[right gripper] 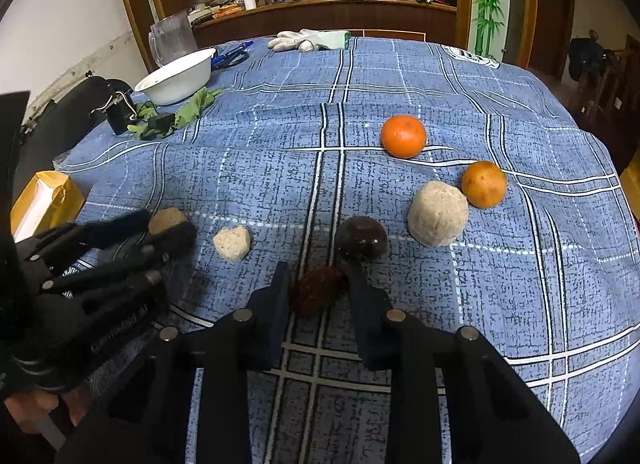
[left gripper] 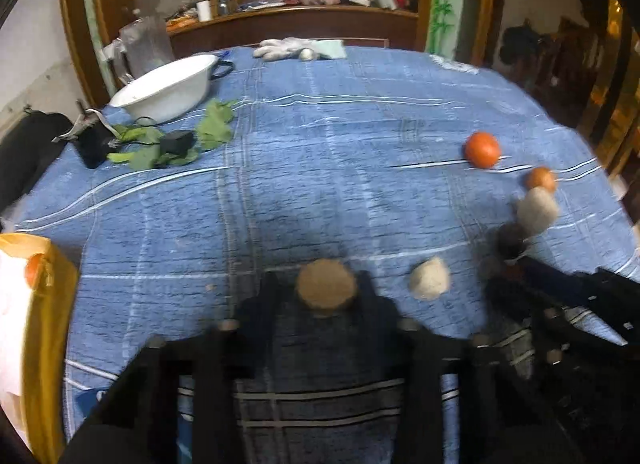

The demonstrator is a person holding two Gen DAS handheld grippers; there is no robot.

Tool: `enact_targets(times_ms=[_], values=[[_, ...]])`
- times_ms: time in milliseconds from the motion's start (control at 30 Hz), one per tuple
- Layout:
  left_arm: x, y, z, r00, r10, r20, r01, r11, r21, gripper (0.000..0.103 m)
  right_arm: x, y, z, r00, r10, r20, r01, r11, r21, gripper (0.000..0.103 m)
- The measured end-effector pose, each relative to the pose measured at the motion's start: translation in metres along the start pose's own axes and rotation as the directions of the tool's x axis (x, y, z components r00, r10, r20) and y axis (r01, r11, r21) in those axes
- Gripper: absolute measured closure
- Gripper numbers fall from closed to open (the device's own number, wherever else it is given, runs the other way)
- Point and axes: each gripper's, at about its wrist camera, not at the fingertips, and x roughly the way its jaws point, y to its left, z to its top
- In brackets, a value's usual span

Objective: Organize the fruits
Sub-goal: 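Grasp the dark red date with the right tool while the left tool grasps a tan round lump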

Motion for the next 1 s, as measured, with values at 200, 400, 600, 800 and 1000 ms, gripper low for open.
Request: enact_targets(times_ms=[200, 400, 600, 800, 1000], values=[[-0.008, 0.000, -0.002, 1.000, -0.003, 0.005, 0.003, 1.000, -0.012, 0.075, -0.007, -0.004, -0.003, 1.000, 0.003, 0.010, -0.004, 1.000, 0.007, 0.073], [-0.036, -0.003, -0.008, 0.998, -0.005, 0.065, 0.005, 1.000, -0.007, 0.075, -0.027, -0.015, -0.011, 0.999, -0.014, 0.043, 0.012, 0.999, 0.042, 0.073], [-0.056, -0.001, -0.024, 0.996, -0.011, 0.086, 0.013, 1.000, -0.026, 0.075, -0.043, -0.015, -0.027, 0.998, -0.031, 0.056, 0.027, 0.998, 0.062, 0.073], [-0.072, 0.003, -0.028, 0.991, 0.001, 0.135, 0.004, 0.999, -0.034, 0.075, -0.055, -0.010, -0.036, 0.996, -0.043, 0.077, 0.038, 0.997, 0.062, 0.073], [-0.091, 0.002, -0.043, 0.988, -0.017, 0.152, 0.021, 0.999, -0.027, 0.075, -0.069, -0.004, -0.039, 0.994, -0.037, 0.107, 0.031, 0.998, 0.057, 0.073]])
